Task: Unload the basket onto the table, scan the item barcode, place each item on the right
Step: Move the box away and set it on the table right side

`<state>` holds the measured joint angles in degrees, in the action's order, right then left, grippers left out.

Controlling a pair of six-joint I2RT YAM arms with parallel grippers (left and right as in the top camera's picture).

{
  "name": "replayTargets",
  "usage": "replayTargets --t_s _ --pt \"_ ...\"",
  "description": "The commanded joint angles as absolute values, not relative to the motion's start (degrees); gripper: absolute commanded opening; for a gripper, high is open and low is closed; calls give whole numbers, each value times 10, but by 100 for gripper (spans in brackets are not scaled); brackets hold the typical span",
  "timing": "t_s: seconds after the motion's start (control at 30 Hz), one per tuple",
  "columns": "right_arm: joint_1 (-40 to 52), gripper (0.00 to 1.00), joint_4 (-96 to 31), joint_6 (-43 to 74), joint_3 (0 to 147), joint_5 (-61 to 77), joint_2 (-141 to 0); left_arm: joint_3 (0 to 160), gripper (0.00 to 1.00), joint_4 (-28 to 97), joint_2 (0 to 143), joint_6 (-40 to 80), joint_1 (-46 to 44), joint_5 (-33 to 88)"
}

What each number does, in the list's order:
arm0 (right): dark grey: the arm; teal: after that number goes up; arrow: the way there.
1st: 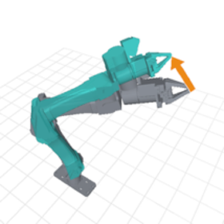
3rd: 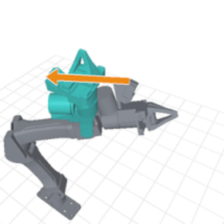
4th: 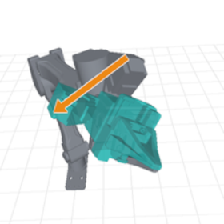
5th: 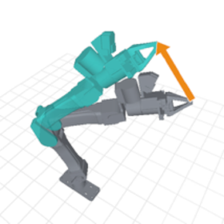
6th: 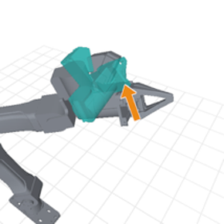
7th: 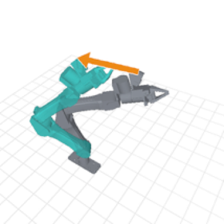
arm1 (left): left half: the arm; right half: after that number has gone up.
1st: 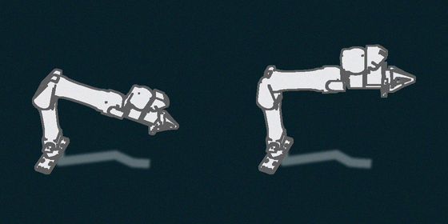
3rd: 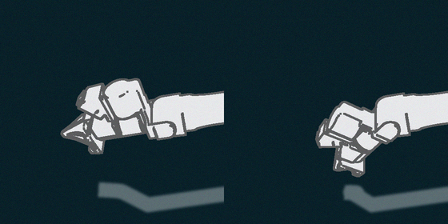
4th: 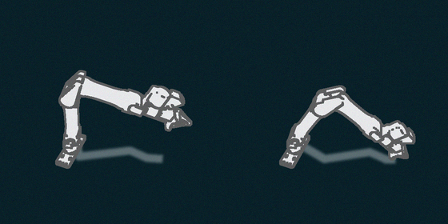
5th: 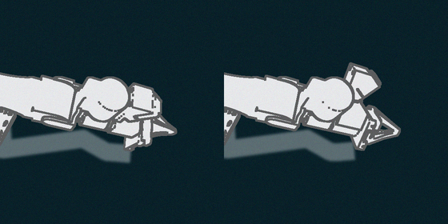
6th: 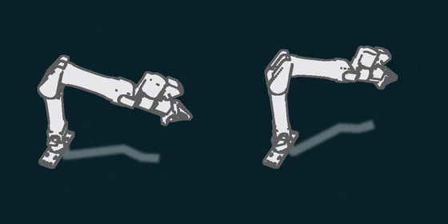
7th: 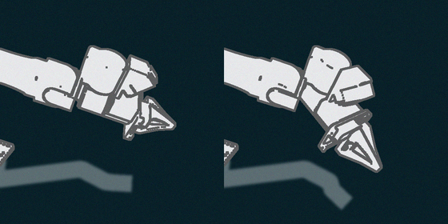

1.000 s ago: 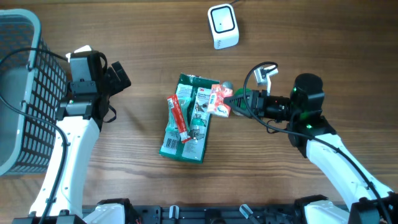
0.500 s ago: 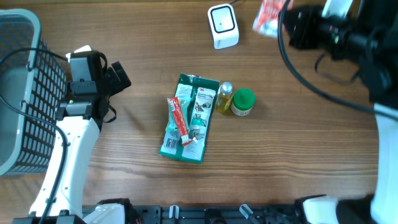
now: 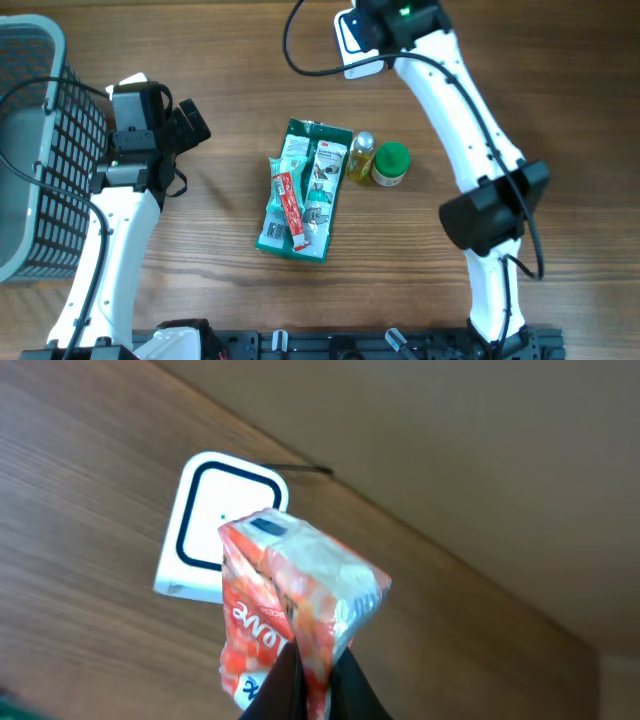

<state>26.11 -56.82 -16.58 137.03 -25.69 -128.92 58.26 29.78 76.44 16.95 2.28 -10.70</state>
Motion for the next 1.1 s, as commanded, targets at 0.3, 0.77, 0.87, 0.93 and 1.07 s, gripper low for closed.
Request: replayTargets --t_s 0.3,0.77,0.87,0.93,1.07 --pt "259 4 -455 -242 1375 -361 -1433 588 100 297 762 163 25 -112" --pt "262 6 -396 -285 1361 -360 -1453 588 100 297 762 163 25 -112" --pt "263 6 -396 -285 1361 -339 -1454 588 100 297 762 163 25 -112" --pt "263 6 -396 -283 1361 -305 -1454 588 100 297 762 163 25 -112" --pt "254 4 -397 -250 1362 -354 -1431 588 100 297 762 163 25 -112"
